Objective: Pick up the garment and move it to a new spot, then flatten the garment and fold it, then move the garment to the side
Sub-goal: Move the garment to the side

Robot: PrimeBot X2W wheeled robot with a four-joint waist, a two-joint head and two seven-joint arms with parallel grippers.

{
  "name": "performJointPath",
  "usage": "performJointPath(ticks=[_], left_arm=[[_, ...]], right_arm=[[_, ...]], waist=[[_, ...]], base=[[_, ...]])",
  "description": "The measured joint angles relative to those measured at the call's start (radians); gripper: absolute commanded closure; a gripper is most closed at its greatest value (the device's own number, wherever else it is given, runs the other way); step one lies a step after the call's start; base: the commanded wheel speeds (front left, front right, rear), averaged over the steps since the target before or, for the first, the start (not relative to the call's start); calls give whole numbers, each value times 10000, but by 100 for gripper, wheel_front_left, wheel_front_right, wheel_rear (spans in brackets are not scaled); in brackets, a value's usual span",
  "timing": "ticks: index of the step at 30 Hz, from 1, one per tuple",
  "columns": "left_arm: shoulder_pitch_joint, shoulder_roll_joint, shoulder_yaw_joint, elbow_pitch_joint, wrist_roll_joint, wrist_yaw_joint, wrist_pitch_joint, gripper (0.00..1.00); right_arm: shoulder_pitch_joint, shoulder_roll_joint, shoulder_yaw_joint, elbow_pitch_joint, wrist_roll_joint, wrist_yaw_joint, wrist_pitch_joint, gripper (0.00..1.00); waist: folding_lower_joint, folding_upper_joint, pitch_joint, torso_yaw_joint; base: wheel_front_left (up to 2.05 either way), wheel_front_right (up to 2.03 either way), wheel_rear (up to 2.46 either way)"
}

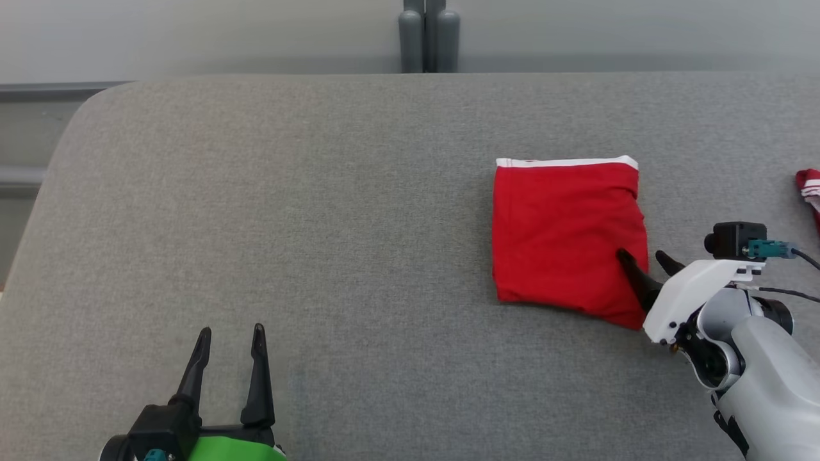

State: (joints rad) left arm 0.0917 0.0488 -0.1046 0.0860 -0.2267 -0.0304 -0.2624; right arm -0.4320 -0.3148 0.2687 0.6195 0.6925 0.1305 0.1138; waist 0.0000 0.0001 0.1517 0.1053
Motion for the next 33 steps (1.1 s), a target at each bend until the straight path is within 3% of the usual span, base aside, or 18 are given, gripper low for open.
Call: performJointPath(ticks=[4,5,6,10,13,19,22,26,33], left_arm=[[-28,0,-21,-40,-59,98,-2,0],[-29,0,-21,-52,-67,125,0,0],[-29,0,-21,-61,-69,132,-2,0],[-60,2,33,-221,-104,265,-2,0],[-217,4,50,-389,-130,276,0,0],[-867,0,-221,-589,-44,209,-4,0],[-1128,-4,-414,-573,46,130,-17,0],[-1287,-4,-556,-453,226,125,-17,0],[-1415,-4,-681,-299,355,86,-17,0]], right_arm=[[-427,111,-46,779,280,0,2,0],[-500,153,23,823,430,0,8,11],[-569,174,90,813,556,0,4,100],[-915,-21,416,431,1210,0,42,100],[-1323,-869,769,-343,1448,2,393,100],[-1690,-3789,872,-1889,2119,2,2169,100],[-1732,-4922,591,-1985,2303,2,2899,100],[-2056,-5731,109,-1569,2253,2,3273,100],[-2568,-6153,-253,-307,1676,4,3396,100]], waist=[[0,0,300,345],[0,0,377,402],[0,0,440,434],[0,0,665,348],[0,0,791,63],[0,0,1181,-727],[0,0,1526,-987],[0,0,2000,-1277],[1,0,2716,-1529]], base=[[0,0,0],[0,0,0],[0,0,0],[0,0,0],[0,0,0],[0,0,0],[0,0,0],[0,0,0],[0,0,0]])
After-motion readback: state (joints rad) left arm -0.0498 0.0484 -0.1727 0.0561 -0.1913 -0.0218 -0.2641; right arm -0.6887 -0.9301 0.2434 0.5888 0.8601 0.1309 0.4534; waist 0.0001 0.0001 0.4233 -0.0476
